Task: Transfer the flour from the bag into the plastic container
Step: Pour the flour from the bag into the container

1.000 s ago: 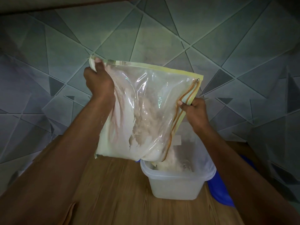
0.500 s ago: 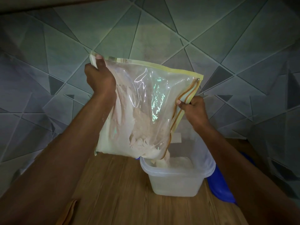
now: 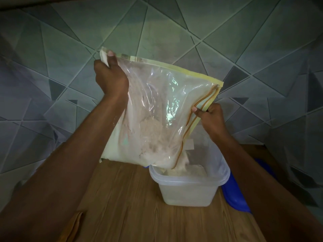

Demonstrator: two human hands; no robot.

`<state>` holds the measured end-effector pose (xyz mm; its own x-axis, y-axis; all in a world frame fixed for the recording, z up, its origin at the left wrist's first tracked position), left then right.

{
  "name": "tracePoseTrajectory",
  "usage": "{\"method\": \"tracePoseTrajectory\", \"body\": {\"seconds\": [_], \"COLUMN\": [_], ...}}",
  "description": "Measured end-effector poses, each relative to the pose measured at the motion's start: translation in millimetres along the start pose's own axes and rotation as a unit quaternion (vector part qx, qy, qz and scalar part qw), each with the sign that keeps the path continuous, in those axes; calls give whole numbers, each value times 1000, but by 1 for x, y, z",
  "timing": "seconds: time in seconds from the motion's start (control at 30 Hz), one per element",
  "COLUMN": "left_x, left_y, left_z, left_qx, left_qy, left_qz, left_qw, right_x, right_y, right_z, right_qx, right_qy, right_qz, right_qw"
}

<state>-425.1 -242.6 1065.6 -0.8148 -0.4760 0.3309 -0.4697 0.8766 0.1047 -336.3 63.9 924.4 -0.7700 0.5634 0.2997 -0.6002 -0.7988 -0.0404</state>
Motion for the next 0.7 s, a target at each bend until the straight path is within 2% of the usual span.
{"method": "tracePoseTrajectory", "body": {"seconds": [0.17,0.27,0.37,0.47,0.57,0.7], "left_x": [-1,-1,-5,-12,-18,-23], "left_y": [0,2,5,10,15,19], "left_z": [-1,-2,-5,-9,-14,-15], "left_qx": [7,10,8,12,17,12], "left_qy": [1,6,12,27,37,46], "left_qz": [-5,-6,-4,2,8,20], "left_qw": [1000,1000,1000,1000,999,999], "right_x": [2,2,3,4,2,-2], "right_y": [-1,5,-2,-2,-10,-11], "right_z": [-1,0,-3,-11,-17,-19], "right_qx": [8,0,7,-2,2,10], "right_qy": [3,-1,8,15,20,18], "right_qz": [-8,17,-12,1,-21,2], "right_qw": [1000,1000,1000,1000,1000,1000]}}
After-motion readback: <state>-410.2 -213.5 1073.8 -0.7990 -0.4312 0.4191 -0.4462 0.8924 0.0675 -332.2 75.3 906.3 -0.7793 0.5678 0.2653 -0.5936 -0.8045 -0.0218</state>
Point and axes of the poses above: each hand's wrist, its own x-axis towards the middle knuckle, its own y-axis out of the palm, z = x × y, the point moved 9 cm from there along x, towards the middle knuckle, and after that the axes turned 3 degrees about -z, right-handed, at the moved point
